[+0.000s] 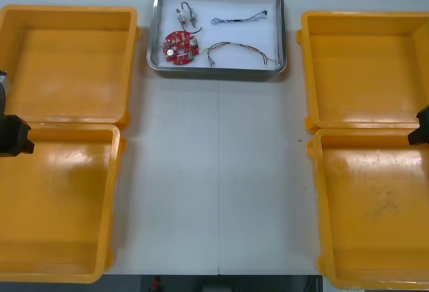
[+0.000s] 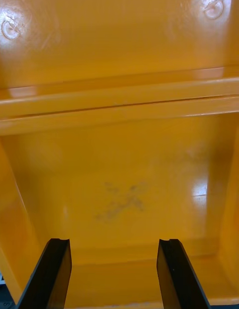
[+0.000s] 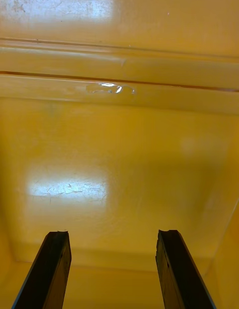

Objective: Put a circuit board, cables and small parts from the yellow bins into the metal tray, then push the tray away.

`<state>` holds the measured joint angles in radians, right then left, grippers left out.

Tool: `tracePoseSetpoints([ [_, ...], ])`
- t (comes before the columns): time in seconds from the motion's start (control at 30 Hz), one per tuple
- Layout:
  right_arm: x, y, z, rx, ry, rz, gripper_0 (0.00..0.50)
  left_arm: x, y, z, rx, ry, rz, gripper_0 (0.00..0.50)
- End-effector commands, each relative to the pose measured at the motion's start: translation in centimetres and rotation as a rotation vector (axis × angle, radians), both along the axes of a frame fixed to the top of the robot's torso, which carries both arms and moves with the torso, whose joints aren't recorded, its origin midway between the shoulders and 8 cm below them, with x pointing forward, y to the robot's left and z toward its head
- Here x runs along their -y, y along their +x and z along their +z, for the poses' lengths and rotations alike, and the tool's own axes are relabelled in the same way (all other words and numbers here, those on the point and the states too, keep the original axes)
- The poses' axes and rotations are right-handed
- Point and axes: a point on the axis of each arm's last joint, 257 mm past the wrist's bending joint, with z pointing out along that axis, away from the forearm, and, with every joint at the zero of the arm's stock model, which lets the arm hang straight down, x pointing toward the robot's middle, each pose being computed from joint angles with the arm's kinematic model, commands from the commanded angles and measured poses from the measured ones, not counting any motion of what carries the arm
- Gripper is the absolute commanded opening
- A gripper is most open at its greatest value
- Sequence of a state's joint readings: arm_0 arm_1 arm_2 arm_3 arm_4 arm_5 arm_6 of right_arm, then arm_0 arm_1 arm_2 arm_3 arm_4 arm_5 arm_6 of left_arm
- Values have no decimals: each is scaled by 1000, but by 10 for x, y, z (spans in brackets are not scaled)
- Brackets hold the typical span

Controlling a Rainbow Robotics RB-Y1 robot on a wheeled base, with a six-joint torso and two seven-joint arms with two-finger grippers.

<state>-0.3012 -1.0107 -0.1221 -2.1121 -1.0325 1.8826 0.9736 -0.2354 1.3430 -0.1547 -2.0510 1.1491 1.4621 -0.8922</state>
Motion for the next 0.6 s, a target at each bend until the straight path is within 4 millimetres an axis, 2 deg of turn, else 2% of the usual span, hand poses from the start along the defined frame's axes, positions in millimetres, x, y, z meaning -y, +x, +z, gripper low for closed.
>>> tracePoseSetpoints([
  [0.03, 0, 3, 3, 57, 5, 10, 500, -11, 1, 16, 18, 55, -44, 500],
  [0.37, 4, 5, -6, 68, -11, 33, 500, -11, 1, 16, 18, 55, -44, 500],
  [0.6, 15, 7, -10, 82, -34, 91, 500, -11, 1, 16, 18, 55, -44, 500],
])
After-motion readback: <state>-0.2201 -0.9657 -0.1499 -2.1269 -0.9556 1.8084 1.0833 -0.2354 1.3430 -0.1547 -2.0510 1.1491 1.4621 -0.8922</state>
